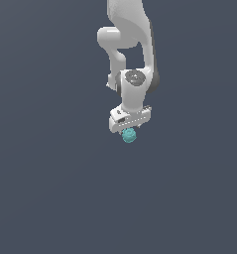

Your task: Pick up the object and move it to a goal position.

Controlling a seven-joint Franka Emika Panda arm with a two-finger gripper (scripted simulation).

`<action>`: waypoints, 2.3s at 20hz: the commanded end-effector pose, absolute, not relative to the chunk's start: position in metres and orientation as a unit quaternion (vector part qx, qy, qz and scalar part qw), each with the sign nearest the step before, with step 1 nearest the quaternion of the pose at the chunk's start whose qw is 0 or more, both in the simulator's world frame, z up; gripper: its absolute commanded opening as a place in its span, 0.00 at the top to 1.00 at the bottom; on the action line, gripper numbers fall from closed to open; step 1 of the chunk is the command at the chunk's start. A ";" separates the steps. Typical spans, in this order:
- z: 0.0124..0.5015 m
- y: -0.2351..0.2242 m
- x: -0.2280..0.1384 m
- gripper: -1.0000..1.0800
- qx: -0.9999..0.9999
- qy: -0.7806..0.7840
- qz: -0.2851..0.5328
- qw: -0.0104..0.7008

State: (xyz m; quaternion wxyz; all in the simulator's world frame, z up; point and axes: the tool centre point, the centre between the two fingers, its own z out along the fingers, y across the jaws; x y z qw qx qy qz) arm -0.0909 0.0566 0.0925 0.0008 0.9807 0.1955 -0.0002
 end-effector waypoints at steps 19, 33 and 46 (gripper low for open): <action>0.043 0.059 -0.097 0.04 0.979 0.204 0.000 0.000; 0.039 0.059 -0.096 1.00 0.979 0.204 0.000 0.000; 0.069 0.026 -0.071 1.00 0.979 0.203 0.000 0.000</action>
